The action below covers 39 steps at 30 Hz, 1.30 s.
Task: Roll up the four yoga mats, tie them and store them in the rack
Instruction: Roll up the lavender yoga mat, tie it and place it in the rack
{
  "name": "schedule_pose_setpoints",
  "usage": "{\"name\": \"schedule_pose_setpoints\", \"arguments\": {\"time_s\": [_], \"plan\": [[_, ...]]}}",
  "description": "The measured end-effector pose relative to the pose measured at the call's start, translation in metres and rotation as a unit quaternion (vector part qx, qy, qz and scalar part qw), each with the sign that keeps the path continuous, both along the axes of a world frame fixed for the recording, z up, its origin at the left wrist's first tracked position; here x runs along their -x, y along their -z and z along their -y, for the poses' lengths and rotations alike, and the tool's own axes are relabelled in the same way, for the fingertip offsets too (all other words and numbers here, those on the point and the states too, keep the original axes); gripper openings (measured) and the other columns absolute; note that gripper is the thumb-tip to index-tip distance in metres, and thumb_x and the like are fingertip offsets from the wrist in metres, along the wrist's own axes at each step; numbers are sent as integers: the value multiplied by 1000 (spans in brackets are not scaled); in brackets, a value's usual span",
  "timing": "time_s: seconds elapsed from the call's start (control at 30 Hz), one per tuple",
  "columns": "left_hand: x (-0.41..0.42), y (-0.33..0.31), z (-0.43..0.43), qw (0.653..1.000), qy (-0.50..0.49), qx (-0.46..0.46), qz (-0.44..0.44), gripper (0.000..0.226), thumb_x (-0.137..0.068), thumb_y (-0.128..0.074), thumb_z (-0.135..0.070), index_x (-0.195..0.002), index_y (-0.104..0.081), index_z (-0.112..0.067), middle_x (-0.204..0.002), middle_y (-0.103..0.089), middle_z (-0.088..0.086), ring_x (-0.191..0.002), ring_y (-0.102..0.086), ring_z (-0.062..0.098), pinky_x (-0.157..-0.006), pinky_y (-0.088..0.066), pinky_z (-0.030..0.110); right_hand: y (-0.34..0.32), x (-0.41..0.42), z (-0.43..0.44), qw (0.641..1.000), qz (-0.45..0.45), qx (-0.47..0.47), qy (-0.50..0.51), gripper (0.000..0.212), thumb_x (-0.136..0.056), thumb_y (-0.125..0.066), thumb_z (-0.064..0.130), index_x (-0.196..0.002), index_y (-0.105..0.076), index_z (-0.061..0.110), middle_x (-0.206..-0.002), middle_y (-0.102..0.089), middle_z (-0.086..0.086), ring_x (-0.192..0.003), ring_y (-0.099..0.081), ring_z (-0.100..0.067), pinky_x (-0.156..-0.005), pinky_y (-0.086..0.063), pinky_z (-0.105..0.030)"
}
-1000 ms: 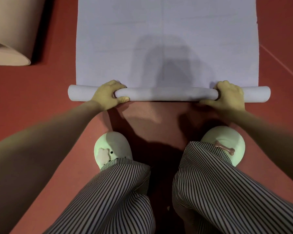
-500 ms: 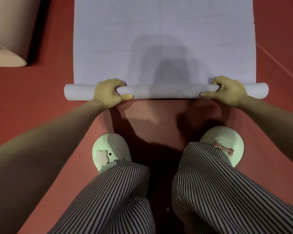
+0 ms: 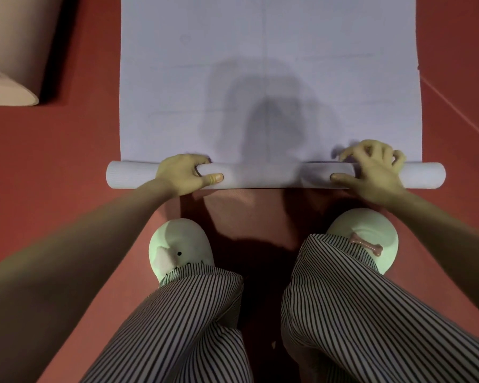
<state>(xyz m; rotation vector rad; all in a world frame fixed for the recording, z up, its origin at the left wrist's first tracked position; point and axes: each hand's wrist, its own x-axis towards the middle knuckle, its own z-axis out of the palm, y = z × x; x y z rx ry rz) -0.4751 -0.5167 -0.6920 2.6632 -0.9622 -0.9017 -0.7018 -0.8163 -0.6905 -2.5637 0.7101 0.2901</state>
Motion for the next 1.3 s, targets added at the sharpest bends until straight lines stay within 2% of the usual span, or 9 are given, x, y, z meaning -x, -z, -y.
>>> {"name": "schedule_pose_setpoints", "arguments": {"time_s": [0.1, 0.2, 0.3, 0.4, 0.53, 0.67, 0.93, 1.13, 1.3], "plan": [[2, -3, -1, 1000, 10, 13, -5, 63, -65, -43, -72, -109, -51, -27, -98, -61, -9, -93, -56, 20, -75, -33, 28, 8, 5, -18, 997, 74, 11, -5, 54, -78, -42, 53, -99, -64, 8, -99, -57, -12, -102, -50, -34, -92, -25, -42], [10, 1, -8, 998, 23, 60, 25, 67, -62, -38, -74, -100, -57, -23, -107, -58, -8, -102, -53, 21, -80, -36, 32, 13, 13, -30, 993, 113, 19, 34, 50, -81, -45, 45, -97, -66, 3, -98, -60, -16, -97, -55, -36, -86, -32, -44], [13, 8, -11, 993, -1, 109, 50, 65, -63, -44, -71, -92, -66, -18, -115, -55, 0, -109, -48, 23, -90, -30, 33, 10, 12, -27, 996, 78, 31, 11, 59, -75, -44, 59, -98, -60, 7, -96, -54, -7, -102, -47, -27, -88, -26, -39], [12, 11, -9, 986, 29, 122, 105, 62, -69, -43, -69, -92, -70, -18, -105, -59, 4, -102, -51, 26, -86, -18, 30, 6, 0, -26, 999, 18, 45, 0, 67, -67, -64, 66, -102, -53, 11, -98, -45, -1, -106, -40, -22, -93, -22, -38], [16, 15, -10, 975, 67, 133, 165, 62, -84, -39, -63, -109, -69, -16, -96, -62, 9, -90, -56, 33, -82, -31, 38, 5, -15, -23, 998, -23, 60, 11, 61, -73, -66, 61, -105, -50, 12, -112, -51, -7, -113, -42, -27, -95, -24, -39], [37, 23, -7, 948, 87, 150, 266, 37, -94, -39, -42, -128, -52, -32, -106, -59, 7, -92, -48, 31, -83, -32, 43, 4, -22, -12, 998, -44, 34, 4, 54, -76, -63, 60, -100, -49, 14, -109, -52, -4, -110, -44, -26, -93, -25, -37], [23, 8, 12, 985, 73, 64, 143, 65, -79, -25, -71, -129, -56, -42, -115, -56, -1, -110, -48, 25, -91, -26, 43, 4, -26, -10, 998, -46, 36, -12, 66, -70, -45, 77, -104, -56, 21, -113, -50, -2, -110, -44, -25, -95, -24, -38], [10, -1, 26, 996, 56, 14, 66, 68, -75, -19, -71, -131, -50, -48, -113, -49, -5, -114, -42, 21, -97, -22, 37, 14, -24, -33, 993, 108, 39, 8, 53, -83, -36, 52, -114, -68, 24, -99, -57, -8, -95, -55, -31, -90, -23, -36], [6, -3, 30, 997, 64, -4, 45, 60, -79, -26, -64, -132, -48, -47, -119, -50, -2, -119, -42, 22, -100, -22, 38, 5, -28, -25, 999, -5, 16, -45, 88, -55, -36, 79, -125, -56, 29, -122, -49, -4, -121, -41, -22, -99, -16, -37]]}}
